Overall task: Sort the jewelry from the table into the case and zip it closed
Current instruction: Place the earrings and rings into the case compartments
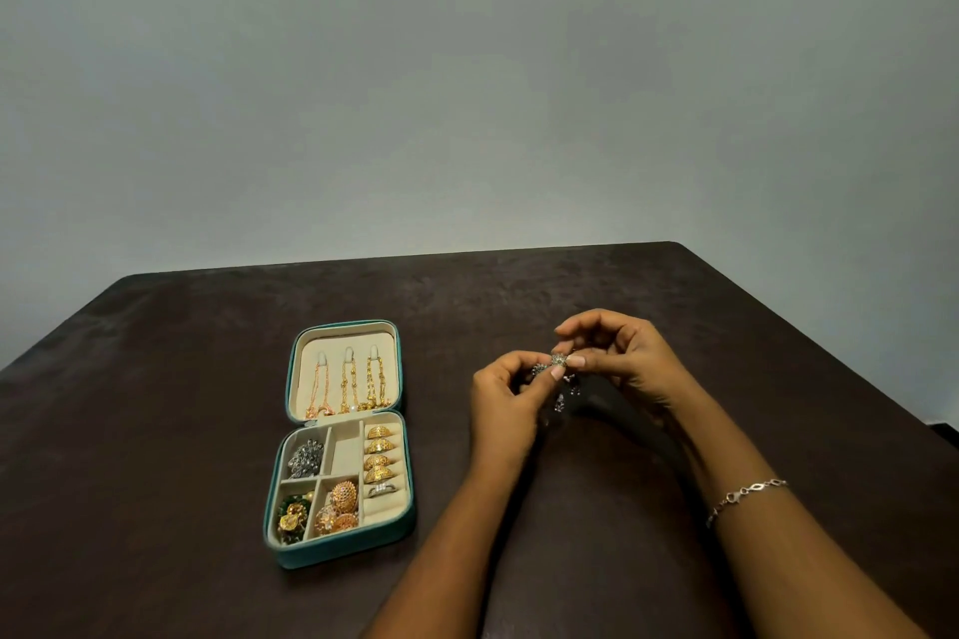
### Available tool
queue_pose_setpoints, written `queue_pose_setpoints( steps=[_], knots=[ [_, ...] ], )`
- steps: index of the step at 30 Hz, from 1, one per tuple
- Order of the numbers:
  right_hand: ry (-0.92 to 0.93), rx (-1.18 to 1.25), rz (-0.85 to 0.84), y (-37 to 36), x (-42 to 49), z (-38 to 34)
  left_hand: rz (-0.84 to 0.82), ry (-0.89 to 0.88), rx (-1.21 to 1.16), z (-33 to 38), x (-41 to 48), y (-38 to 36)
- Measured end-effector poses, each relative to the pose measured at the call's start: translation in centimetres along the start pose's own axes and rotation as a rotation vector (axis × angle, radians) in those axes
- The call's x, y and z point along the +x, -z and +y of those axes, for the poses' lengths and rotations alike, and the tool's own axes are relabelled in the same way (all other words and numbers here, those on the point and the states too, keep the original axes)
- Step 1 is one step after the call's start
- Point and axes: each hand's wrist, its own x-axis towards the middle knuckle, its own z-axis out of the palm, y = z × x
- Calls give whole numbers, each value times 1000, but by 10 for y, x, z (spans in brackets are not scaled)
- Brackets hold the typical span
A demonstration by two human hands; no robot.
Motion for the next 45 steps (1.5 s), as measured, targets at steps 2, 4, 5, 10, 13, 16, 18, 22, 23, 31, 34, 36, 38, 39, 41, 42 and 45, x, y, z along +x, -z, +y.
queue_pose_setpoints(
  steps=[2,4,5,10,13,16,18,22,23,31,34,36,38,39,41,42,45],
  knots=[
    [-1,-2,-1,1,-1,0,0,27,-2,0,0,1],
    [-8,-11,-8,2,0,1,9,67,-24,0,-1,2],
    [-12,-20,-15,1,0,1,14,83,-37,1,-1,2],
    [-16,-68,-21,2,-1,-1,43,148,-102,4,-3,3],
    [-32,-104,-16,2,-1,-1,84,172,-177,8,-3,4],
    [-48,-137,-15,-1,0,1,108,181,-215,9,-1,6],
    [-35,-191,-22,-3,1,1,98,171,-210,9,-1,6],
    [-15,-213,-36,-8,1,2,70,152,-179,9,-1,4],
    [-11,-222,-34,-9,2,2,65,156,-180,8,0,4],
    [8,-77,82,-12,1,-2,178,373,-530,6,12,9],
    [47,-194,21,-17,-1,-7,170,414,-562,6,11,11],
    [51,-358,-53,-22,-1,-7,148,417,-572,6,11,11],
    [46,-515,-122,-28,0,-6,106,407,-573,7,11,10],
    [45,-582,-151,-30,0,-5,82,404,-574,8,10,9],
    [40,-669,-175,-35,0,-3,45,401,-566,8,10,8],
    [48,-721,-167,-36,1,-2,32,398,-551,7,10,8],
    [73,-863,-144,-38,1,-1,17,381,-516,7,11,8]
  ],
)
